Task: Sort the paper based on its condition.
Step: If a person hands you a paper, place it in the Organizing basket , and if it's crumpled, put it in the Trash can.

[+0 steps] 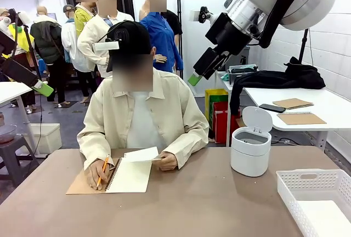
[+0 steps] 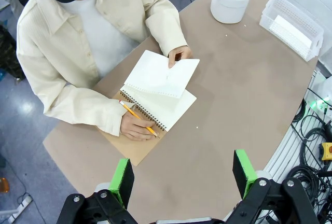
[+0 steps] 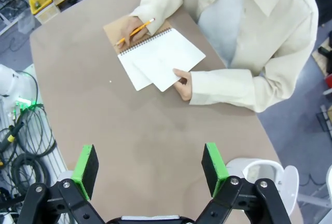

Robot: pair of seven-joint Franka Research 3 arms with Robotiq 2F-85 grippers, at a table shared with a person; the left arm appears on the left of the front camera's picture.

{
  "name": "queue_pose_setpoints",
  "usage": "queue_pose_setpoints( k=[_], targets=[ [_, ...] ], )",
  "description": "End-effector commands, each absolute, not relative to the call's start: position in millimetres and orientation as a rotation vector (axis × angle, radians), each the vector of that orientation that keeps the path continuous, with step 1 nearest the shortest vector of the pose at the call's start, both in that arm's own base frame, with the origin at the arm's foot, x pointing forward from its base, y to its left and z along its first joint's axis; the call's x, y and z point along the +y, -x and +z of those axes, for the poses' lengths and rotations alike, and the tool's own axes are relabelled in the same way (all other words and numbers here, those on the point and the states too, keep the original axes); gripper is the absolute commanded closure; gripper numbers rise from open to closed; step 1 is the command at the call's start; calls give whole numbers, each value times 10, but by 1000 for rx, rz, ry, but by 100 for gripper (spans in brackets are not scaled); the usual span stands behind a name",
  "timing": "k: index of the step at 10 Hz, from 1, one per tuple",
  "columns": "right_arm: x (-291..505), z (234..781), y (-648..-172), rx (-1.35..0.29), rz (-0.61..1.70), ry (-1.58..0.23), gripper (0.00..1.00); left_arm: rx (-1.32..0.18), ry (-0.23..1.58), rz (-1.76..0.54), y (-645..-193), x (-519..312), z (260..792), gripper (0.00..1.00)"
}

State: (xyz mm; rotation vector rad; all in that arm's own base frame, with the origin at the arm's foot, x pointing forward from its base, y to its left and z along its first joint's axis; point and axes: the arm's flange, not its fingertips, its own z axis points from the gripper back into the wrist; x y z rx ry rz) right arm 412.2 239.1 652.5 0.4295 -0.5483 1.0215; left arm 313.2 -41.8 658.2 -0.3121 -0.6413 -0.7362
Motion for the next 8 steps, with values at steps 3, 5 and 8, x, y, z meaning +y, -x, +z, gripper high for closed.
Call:
queue_pose_setpoints(
  k=[3,5,8],
  targets=[
    [2386,6528,-4140,-552,1030,-422,0,-646,313,-734,-3127,-413,6587,0],
    [2386,6528,-4140,-552,1030,-422,0,-646,313,-734,-3127,-413,6587,0],
    [2386,6528,-4140,-552,1030,-422,0,-646,313,-734,-3127,-413,6587,0]
  ],
)
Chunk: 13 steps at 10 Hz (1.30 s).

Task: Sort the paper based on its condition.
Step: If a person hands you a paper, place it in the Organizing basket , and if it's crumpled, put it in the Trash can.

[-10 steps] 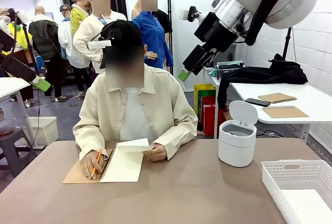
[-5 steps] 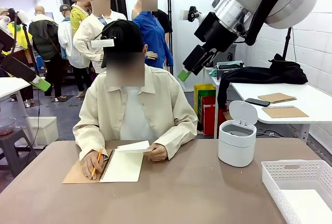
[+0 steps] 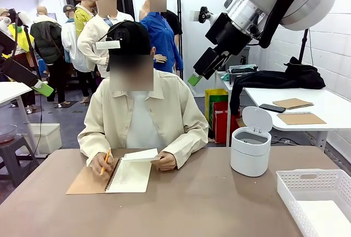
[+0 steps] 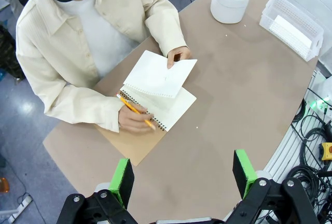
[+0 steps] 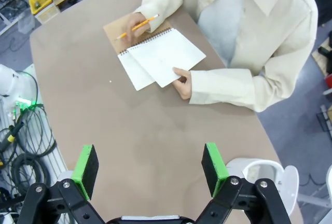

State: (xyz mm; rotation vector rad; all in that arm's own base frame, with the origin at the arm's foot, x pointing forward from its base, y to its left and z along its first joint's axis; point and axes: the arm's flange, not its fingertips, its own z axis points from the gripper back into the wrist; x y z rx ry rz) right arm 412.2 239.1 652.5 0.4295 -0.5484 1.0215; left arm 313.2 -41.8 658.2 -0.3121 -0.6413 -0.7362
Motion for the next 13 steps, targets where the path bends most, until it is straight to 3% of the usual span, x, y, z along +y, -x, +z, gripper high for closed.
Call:
queue_pose_setpoints(
  k=[1,13],
  targets=[
    [2386,6528,-4140,-552,1030,-422,0,-646,313,-734,-3127,-413,6587,0],
    [2386,6528,-4140,-552,1030,-422,0,-646,313,-734,-3127,-413,6587,0]
  ],
)
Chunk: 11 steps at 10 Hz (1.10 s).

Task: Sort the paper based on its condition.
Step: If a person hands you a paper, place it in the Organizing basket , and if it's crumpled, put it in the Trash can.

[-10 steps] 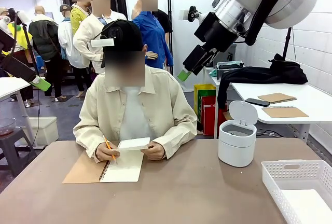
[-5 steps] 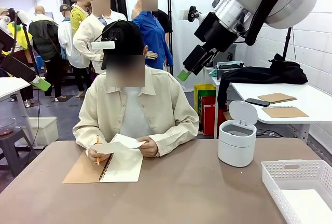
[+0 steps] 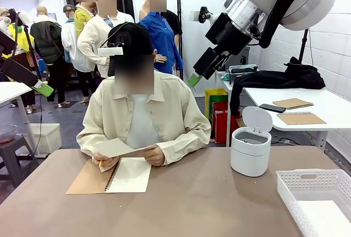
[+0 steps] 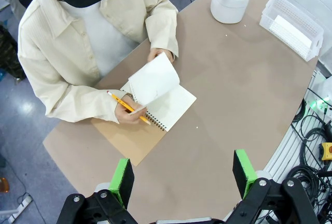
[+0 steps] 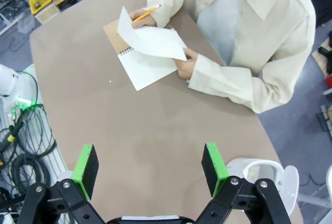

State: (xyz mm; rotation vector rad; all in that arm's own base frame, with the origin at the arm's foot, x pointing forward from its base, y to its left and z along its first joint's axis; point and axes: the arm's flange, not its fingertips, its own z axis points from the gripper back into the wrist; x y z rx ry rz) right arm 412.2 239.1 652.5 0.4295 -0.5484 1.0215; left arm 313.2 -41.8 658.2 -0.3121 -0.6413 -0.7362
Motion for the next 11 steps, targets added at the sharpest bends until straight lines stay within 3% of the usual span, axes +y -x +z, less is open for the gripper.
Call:
queue_pose_setpoints(
  k=[1,11],
  targets=[
    [2386,6528,-4140,-552,1030,-422,0,-646,313,-734,-3127,-413,6587,0],
    [2386,6528,-4140,-552,1030,-422,0,-646,313,-734,-3127,-413,6587,0]
  ],
)
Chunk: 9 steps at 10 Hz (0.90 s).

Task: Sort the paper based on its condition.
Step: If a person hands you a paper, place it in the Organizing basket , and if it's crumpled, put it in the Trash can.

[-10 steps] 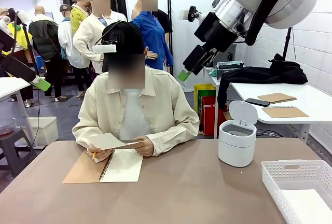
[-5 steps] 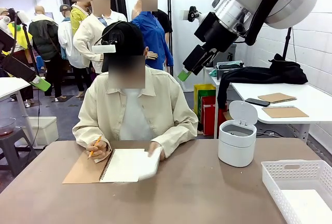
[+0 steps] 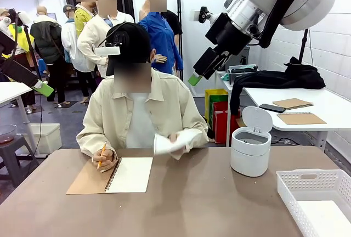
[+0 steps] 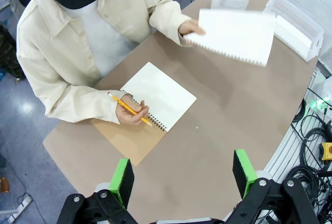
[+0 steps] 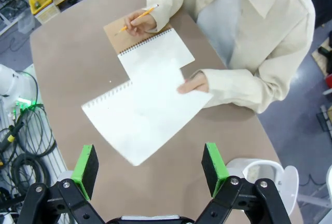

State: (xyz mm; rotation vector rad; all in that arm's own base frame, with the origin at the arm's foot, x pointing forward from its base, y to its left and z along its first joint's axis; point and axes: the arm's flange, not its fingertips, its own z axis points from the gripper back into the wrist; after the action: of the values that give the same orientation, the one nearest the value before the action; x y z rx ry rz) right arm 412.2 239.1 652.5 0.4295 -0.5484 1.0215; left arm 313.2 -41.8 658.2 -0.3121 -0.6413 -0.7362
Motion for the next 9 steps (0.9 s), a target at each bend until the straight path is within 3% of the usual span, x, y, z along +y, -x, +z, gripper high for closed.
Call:
queue_pose_setpoints(
  k=[1,9],
  targets=[
    [2386,6528,-4140,-552,1030,-422,0,-646,313,-734,-3127,-413,6587,0],
    [2386,6528,-4140,-552,1030,-422,0,-646,313,-734,-3127,-413,6587,0]
  ],
)
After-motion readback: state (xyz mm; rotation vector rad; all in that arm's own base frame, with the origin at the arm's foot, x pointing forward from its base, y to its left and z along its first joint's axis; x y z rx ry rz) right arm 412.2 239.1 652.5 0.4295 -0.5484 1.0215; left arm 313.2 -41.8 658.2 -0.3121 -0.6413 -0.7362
